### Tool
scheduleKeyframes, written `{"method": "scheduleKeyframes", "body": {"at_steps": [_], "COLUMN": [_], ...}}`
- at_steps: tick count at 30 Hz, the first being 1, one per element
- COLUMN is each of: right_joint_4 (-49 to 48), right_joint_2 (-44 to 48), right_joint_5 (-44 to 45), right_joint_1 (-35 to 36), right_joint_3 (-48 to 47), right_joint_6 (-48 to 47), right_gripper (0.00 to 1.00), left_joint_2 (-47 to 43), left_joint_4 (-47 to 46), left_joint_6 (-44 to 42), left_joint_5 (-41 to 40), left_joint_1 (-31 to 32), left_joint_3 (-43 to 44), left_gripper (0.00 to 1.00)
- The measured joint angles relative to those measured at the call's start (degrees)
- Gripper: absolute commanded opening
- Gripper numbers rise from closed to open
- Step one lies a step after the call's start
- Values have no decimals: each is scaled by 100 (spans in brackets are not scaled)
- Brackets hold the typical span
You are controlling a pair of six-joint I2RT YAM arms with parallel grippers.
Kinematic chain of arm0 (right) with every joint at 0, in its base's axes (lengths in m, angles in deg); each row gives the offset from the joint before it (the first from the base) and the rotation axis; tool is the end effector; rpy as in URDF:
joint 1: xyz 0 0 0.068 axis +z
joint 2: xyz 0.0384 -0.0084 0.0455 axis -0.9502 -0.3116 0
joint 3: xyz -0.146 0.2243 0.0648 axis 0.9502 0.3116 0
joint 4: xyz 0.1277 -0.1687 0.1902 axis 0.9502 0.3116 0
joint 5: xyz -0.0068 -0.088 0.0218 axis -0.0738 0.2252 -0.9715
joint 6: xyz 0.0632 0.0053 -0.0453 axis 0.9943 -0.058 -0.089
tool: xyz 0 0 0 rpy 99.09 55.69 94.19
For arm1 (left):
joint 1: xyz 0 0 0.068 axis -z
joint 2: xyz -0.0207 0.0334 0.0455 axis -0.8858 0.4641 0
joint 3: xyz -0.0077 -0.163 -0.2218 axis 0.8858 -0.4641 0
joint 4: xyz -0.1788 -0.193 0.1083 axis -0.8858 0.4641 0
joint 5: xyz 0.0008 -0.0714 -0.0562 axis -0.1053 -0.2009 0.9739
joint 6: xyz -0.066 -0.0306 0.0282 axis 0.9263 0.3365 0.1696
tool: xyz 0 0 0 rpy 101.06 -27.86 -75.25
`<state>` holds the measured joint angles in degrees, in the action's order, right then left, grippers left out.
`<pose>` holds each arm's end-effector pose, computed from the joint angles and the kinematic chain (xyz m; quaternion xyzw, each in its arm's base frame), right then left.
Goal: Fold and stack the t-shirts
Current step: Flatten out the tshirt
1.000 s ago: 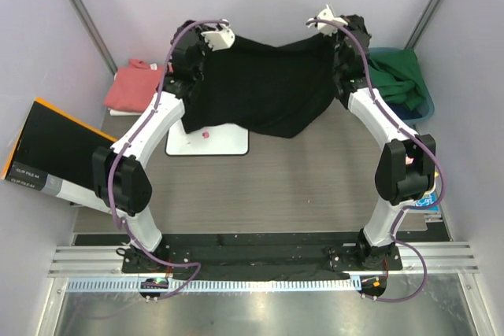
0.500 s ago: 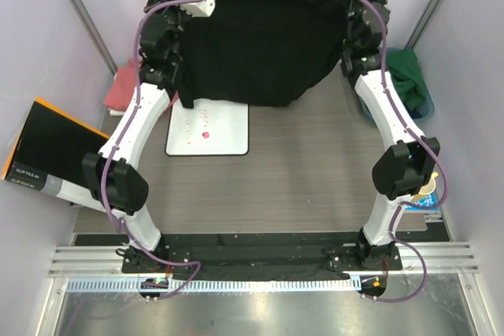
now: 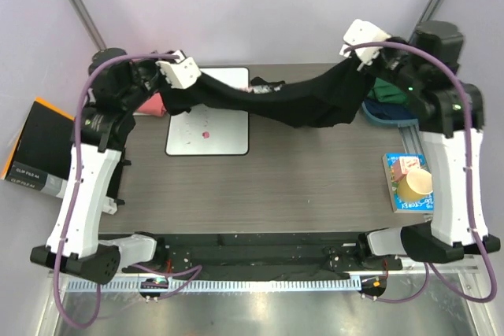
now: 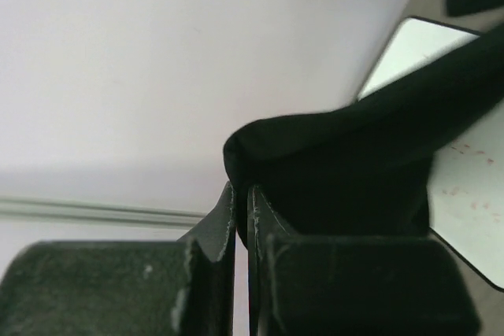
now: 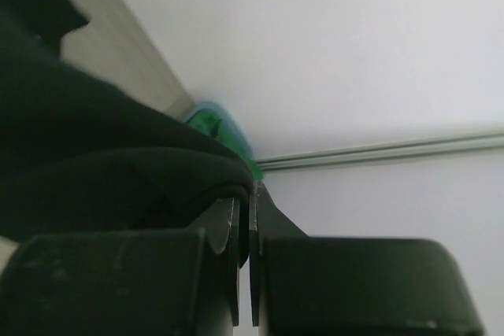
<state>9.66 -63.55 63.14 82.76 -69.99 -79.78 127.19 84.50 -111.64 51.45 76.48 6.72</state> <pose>0.2685 0.0574 0.5445 -0.4778 0.6456 -0.2094 0.5577 0.2799 -0.0822 0.5006 0.5028 0.5903 0.1769 0.6062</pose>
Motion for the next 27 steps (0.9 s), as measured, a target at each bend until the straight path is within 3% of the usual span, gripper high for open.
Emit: {"method": "scheduleKeyframes", "body": {"at_steps": [4, 11, 15, 19, 24, 27], "right_joint_4": [66, -636, -1464, -2470, -3473, -3648], "right_joint_2": [118, 94, 39, -72, -1390, -2544], "right_joint_5": [284, 568, 708, 776, 907, 1012], "right_joint_1": [0, 0, -4, -74, -199, -293], "right_joint_3": [-931, -1585, -970, 404, 782, -168], "right_joint_6": [-164, -728, -721, -708, -715, -752], "right_gripper": [1, 1, 1, 1, 1, 1], "left_joint_2": [-332, -142, 28, 160, 1270, 1971], "left_joint_4": [-378, -1158, -1305, -1325, -1322, -1449], "left_joint_6": [-85, -647, -564, -535, -568, -649], "left_joint_5": [-146, -111, 15, 262, 376, 295], "left_joint_1": [-2, -31, -118, -306, -544, -597], "left_joint_3": [225, 1217, 1272, 529, 334, 487], "left_gripper": [0, 0, 0, 0, 0, 0]}}
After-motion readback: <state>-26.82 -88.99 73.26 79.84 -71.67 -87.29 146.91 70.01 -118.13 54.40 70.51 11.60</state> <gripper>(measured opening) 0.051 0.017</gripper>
